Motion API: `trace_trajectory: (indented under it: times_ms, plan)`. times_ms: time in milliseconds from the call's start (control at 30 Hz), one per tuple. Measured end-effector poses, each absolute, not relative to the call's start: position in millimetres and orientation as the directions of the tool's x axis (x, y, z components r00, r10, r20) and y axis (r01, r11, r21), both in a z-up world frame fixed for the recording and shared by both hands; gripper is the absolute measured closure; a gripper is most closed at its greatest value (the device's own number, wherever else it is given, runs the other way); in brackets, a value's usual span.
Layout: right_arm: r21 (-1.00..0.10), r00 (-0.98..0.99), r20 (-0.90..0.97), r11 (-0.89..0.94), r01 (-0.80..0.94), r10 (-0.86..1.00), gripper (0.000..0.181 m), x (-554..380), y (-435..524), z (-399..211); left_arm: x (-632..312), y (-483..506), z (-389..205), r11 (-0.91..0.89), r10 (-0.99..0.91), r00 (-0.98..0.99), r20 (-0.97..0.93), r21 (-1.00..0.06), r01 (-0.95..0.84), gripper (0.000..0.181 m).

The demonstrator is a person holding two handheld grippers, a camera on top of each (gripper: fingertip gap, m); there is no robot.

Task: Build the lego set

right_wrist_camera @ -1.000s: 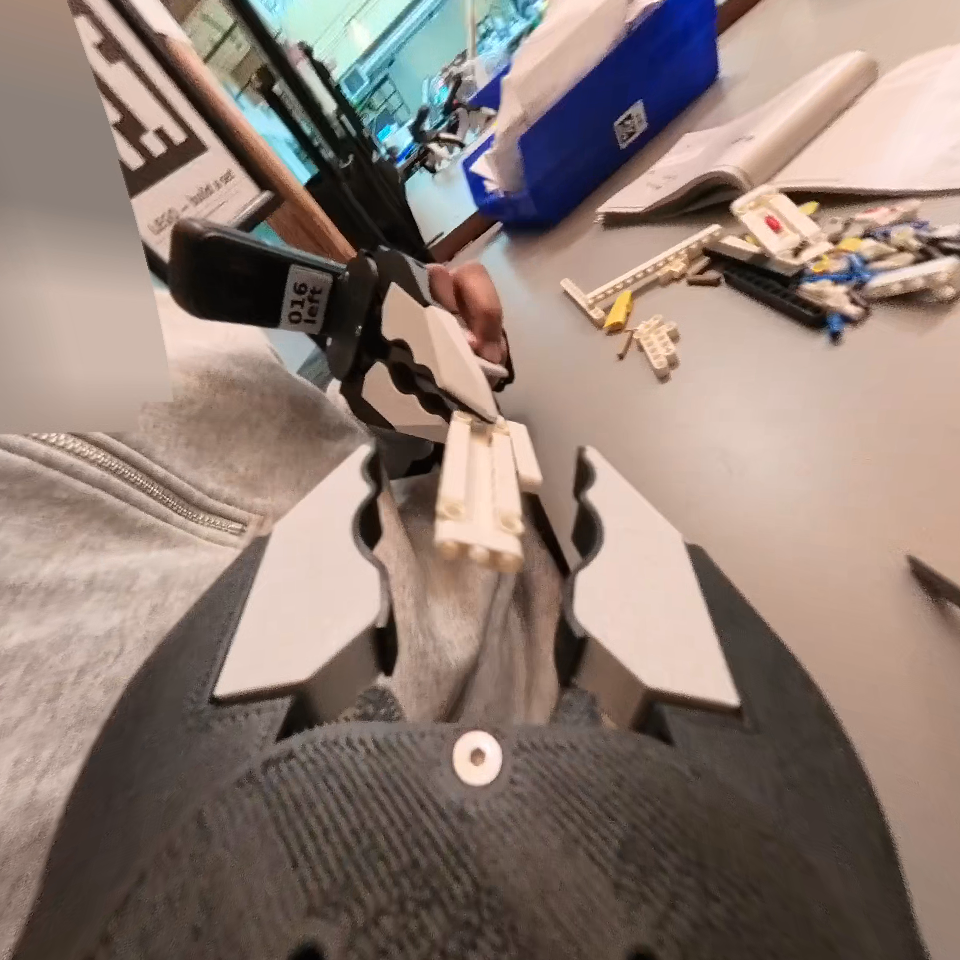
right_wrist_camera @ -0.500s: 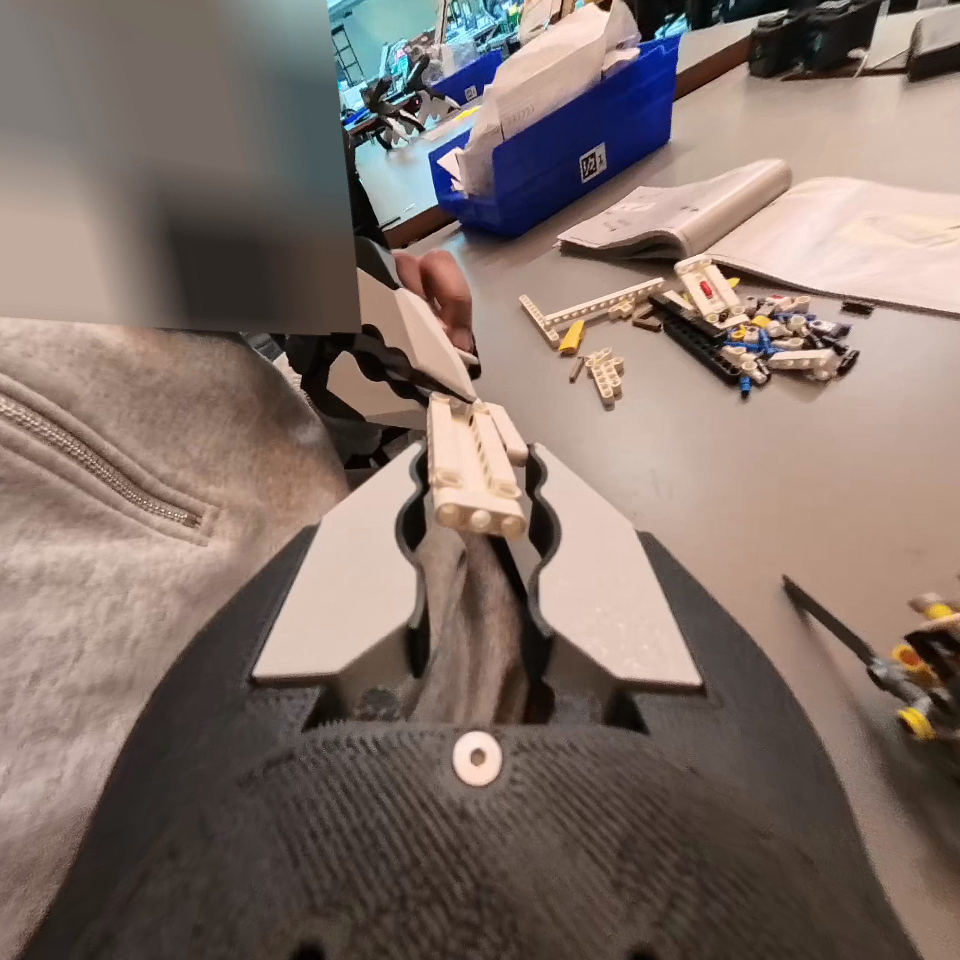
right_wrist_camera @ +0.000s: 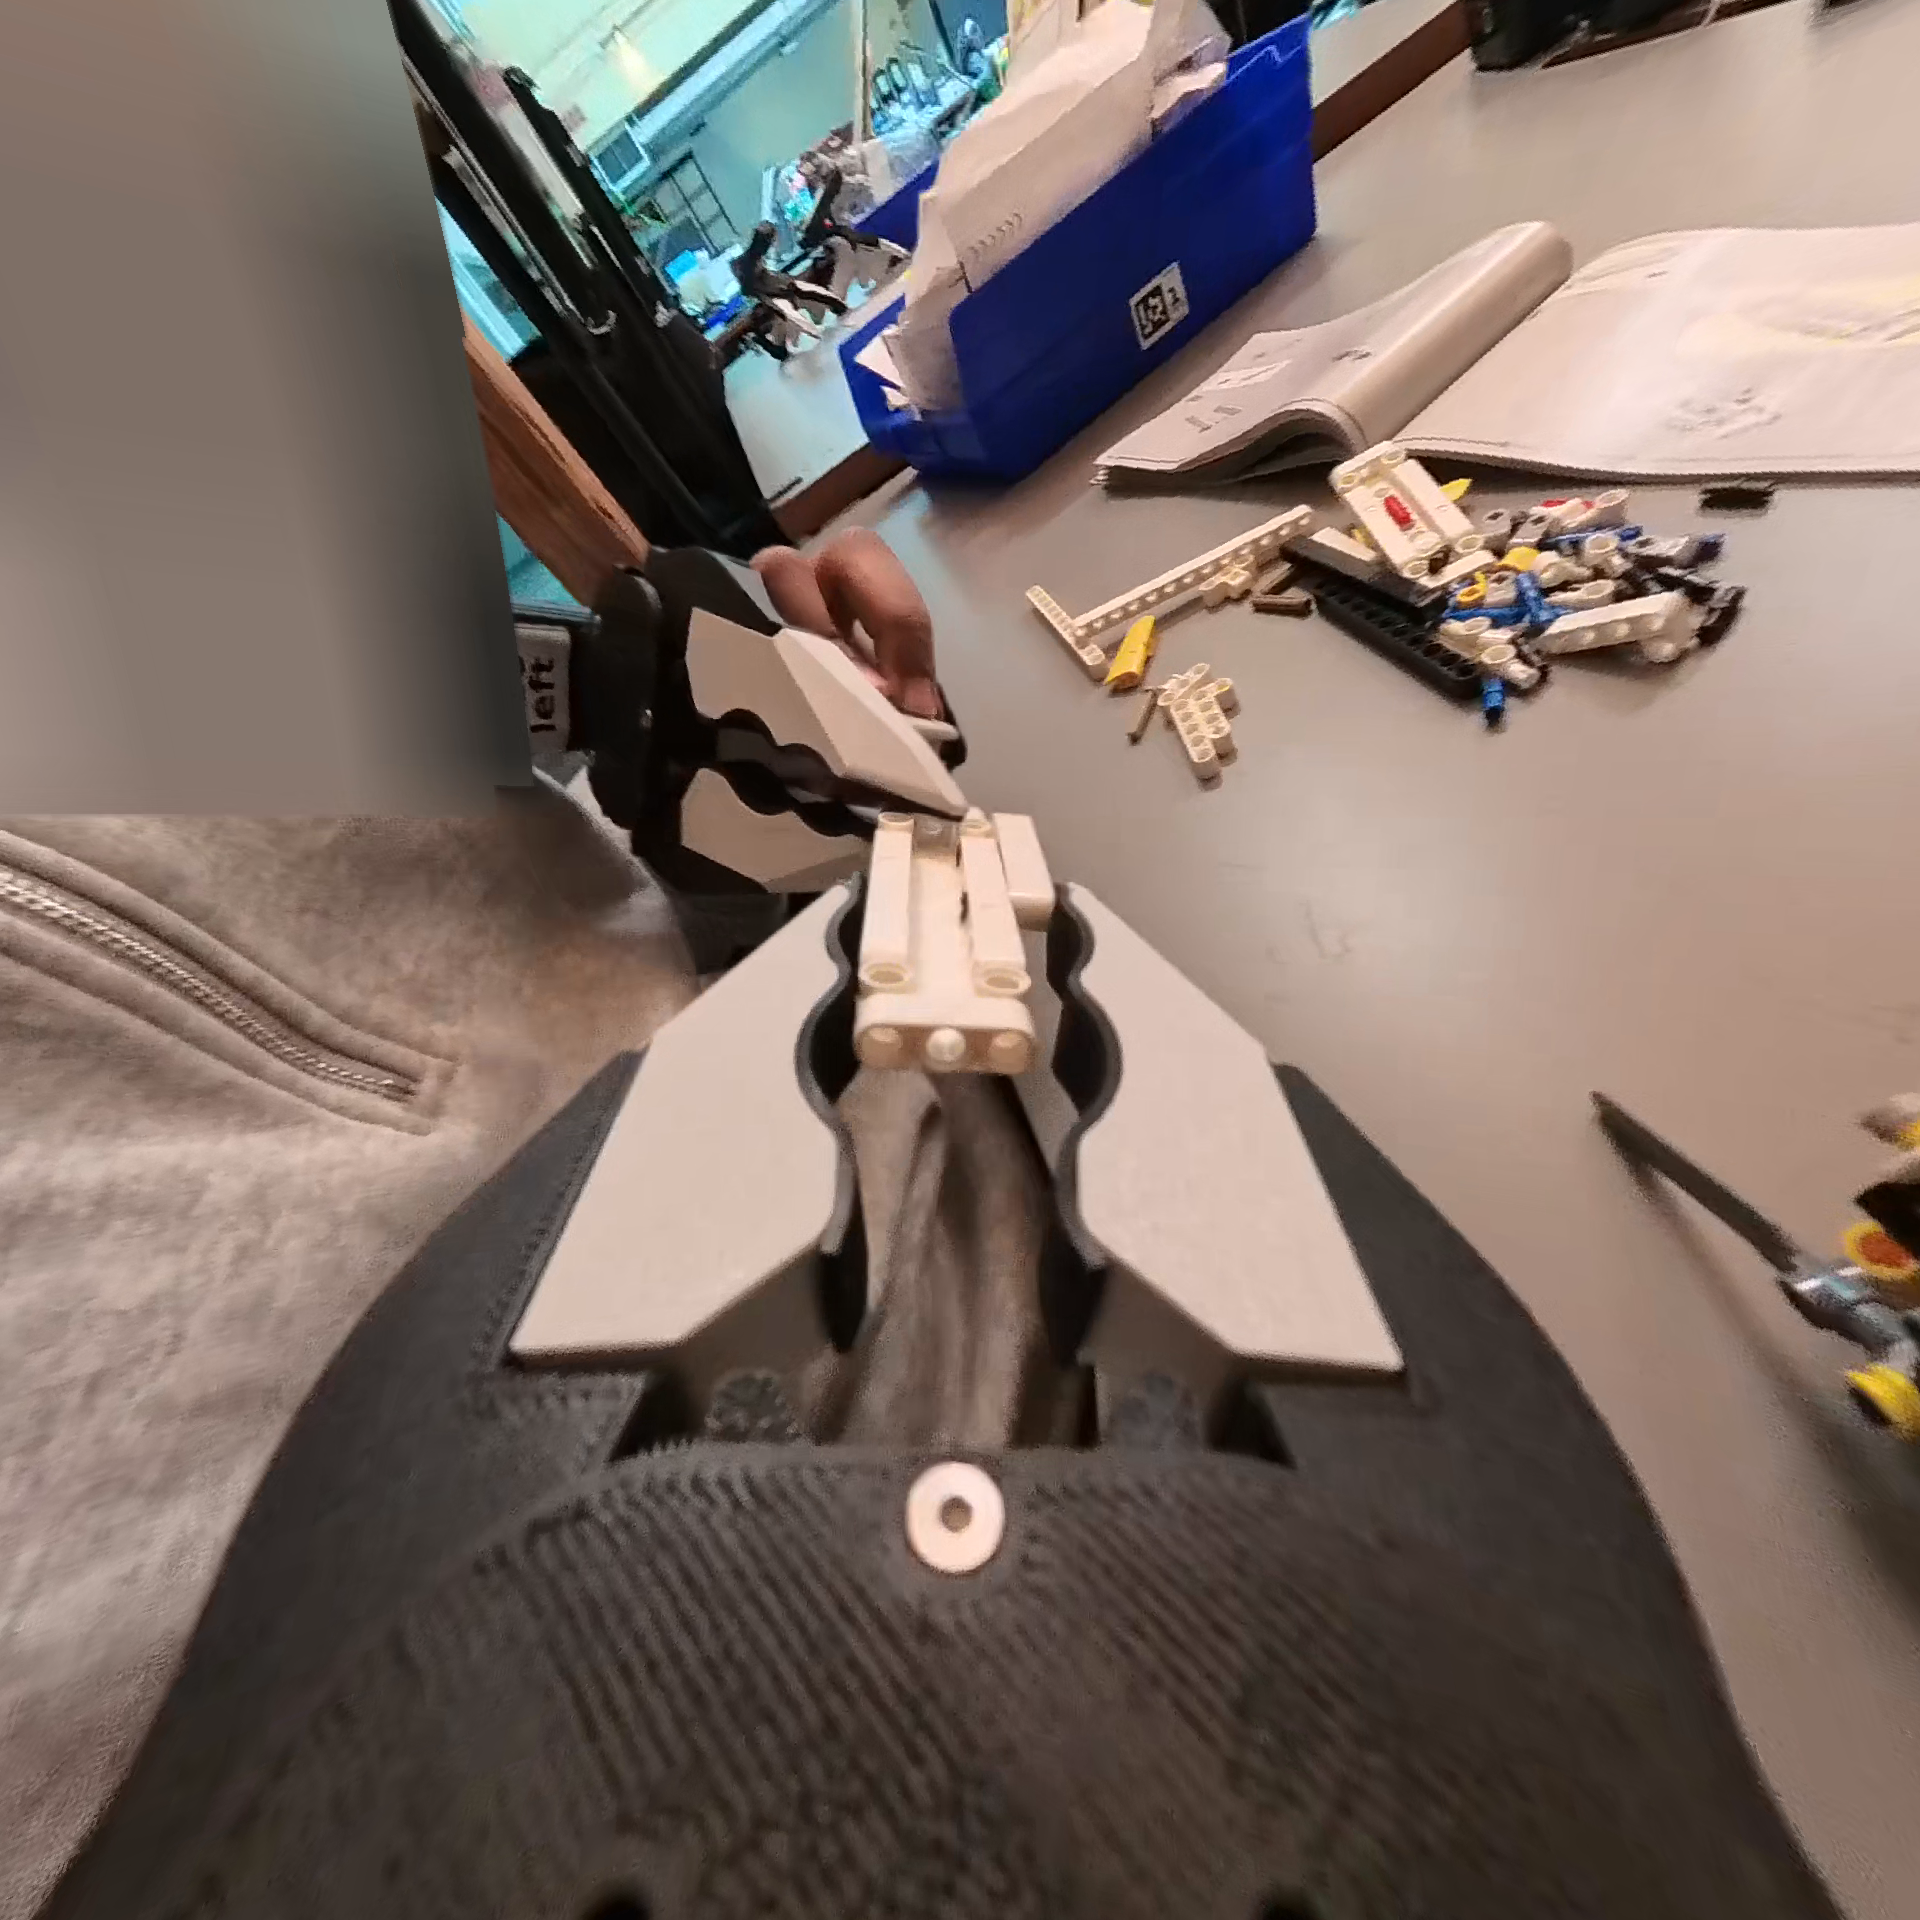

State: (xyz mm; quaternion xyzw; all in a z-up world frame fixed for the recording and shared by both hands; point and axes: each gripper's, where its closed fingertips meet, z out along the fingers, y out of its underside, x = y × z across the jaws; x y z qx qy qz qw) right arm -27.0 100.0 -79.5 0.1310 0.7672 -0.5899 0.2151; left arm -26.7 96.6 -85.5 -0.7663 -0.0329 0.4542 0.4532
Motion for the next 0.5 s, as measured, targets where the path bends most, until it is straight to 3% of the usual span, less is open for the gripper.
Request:
trace_trajectory:
  times_ms: [200, 367, 500]
  plan:
    - [-0.889, -0.915, -0.403, 0.249, 0.385, -0.021, 0.149, -36, 98, -82, -32, 89, -88, -0.512, 0.539, 0.646, -0.54, -0.819, -0.257, 0.167]
    - [-0.929, -0.93, -0.35, 0.167, 0.33, -0.11, 0.148, -29, 92, -79, -31, 73, -95, -0.335, 0.593, 0.779, -0.205, -0.942, 0.006, 0.111]
    - [-0.95, -0.959, -0.253, 0.221, 0.221, -0.127, 0.148, -22, 86, -90, -13, 81, -74, -0.072, 0.478, 0.875, 0.077, -0.989, 0.127, 0.114]
